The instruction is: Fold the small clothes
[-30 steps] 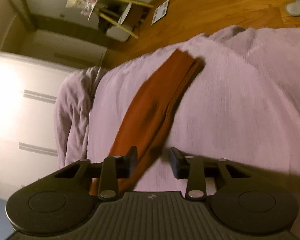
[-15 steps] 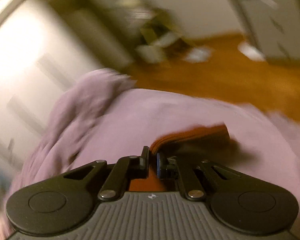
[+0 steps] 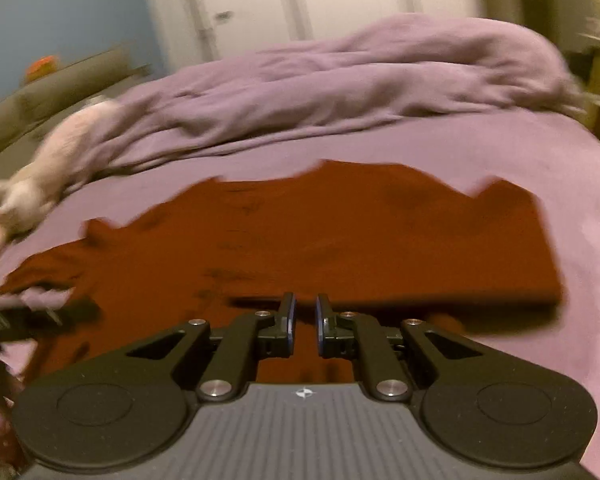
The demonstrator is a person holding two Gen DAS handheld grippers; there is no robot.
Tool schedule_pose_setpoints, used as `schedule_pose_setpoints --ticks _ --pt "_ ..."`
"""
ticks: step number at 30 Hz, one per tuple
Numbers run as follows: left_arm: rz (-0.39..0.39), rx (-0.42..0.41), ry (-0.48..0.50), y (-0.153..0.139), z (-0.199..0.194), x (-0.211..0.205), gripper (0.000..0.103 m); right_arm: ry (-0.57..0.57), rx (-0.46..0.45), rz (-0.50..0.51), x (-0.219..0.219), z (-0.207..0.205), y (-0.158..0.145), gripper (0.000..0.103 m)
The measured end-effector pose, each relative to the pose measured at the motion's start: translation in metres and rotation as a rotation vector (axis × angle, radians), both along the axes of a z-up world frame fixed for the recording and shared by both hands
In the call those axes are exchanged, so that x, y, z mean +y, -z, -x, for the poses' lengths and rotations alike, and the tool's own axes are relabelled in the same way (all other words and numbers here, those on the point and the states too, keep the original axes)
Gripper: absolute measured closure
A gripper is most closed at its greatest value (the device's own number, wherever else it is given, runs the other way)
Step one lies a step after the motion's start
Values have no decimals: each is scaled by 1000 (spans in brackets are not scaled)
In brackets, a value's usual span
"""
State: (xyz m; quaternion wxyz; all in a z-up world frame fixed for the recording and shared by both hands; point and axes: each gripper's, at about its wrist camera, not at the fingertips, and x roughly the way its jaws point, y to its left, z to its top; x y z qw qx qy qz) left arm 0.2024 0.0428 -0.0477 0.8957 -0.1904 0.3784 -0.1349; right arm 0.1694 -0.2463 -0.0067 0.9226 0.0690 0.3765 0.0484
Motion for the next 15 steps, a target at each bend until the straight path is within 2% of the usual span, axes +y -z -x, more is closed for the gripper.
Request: schedule_pose_setpoints --ticks 2,3,5,7,10,11,14,15 --pt "57 6 31 3 -22 -12 0 99 -43 173 -9 10 5 84" --pt "86 22 52 7 -36 -20 0 125 -51 228 -12 7 8 79" --pt "136 65 84 17 -60 -37 0 159 -41 314 -21 9 16 78" --pt "151 109 107 28 -79 -50 0 165 -22 340 -28 9 25 78" --pt "129 169 101 45 -101 -65 1 173 -3 360 -37 1 36 77" --pt "150 182 113 49 -104 -67 2 177 -5 370 -38 -3 39 76" --pt "187 206 124 58 -110 -69 3 190 -12 377 -47 -3 47 65" --pt "177 197 132 59 -112 -71 9 192 -13 375 -47 -3 49 64"
